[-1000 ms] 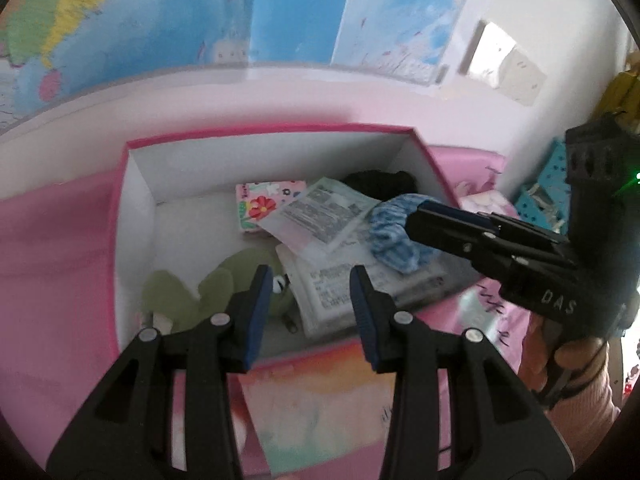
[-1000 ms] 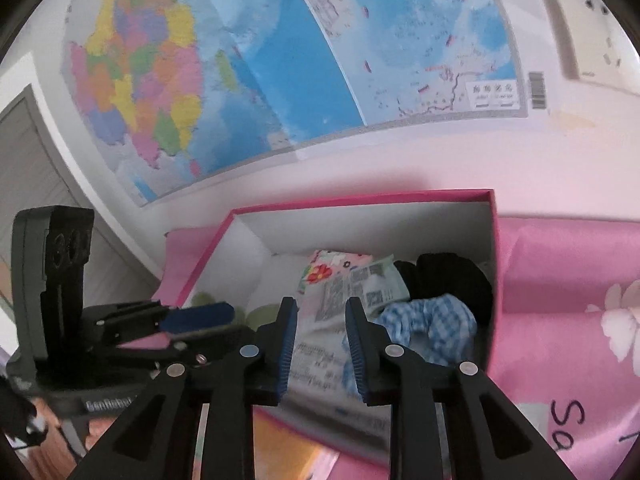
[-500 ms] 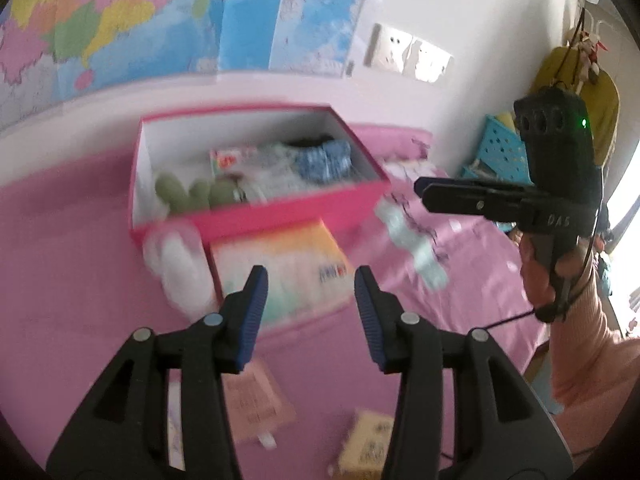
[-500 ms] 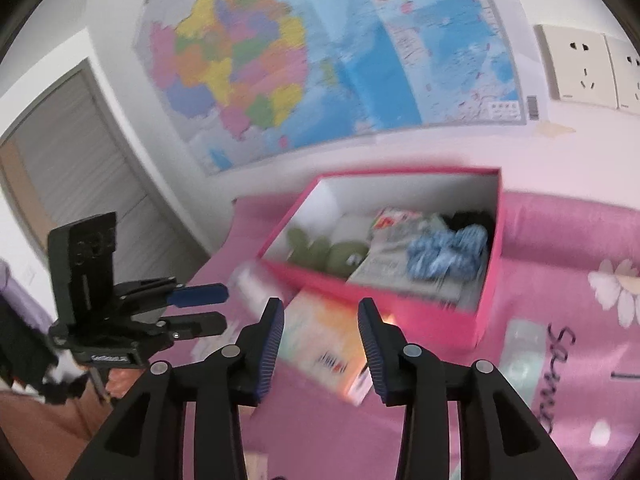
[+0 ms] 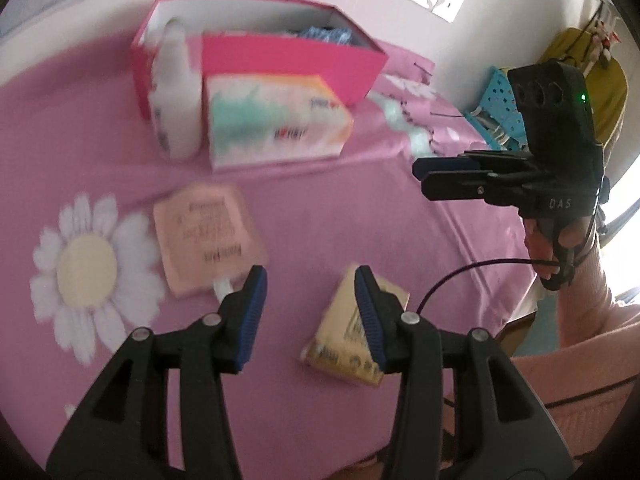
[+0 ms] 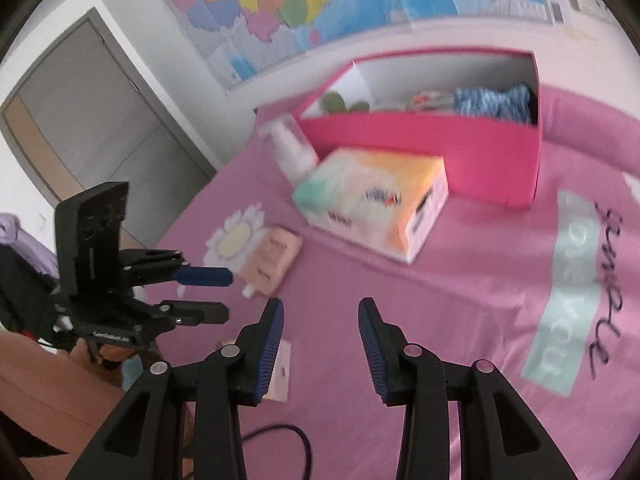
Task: Organize soft objects
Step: 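Move the right gripper to the yellow tissue pack and grasp it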
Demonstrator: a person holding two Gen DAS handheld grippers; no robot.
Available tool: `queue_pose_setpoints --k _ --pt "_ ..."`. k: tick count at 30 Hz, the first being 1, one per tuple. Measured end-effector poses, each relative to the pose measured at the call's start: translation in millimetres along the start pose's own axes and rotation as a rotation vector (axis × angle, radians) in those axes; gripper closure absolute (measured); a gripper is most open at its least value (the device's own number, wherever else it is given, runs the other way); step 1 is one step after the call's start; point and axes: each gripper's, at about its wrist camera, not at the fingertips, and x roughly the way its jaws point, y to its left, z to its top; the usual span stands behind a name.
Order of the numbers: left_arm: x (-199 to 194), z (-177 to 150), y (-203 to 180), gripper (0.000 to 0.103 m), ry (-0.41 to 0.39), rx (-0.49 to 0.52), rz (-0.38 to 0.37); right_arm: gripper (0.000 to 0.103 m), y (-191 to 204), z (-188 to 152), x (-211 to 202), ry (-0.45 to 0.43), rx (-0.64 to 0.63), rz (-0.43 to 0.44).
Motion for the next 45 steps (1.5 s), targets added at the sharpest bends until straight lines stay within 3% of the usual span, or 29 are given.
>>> queue_pose_setpoints --k 16,29,45 --pt "10 -52 1 0.056 0.108 -0.103 -0.096 0.064 21 -40 49 0.133 -0.009 0.104" --pt "20 -44 -12 0.059 0.116 -0.083 -0.122 0.068 29 -47 63 0.138 0.016 0.15" --pt "26 -17 -18 0.062 0.053 -0.046 -0.093 0.071 17 -38 40 0.06 0.038 0.074"
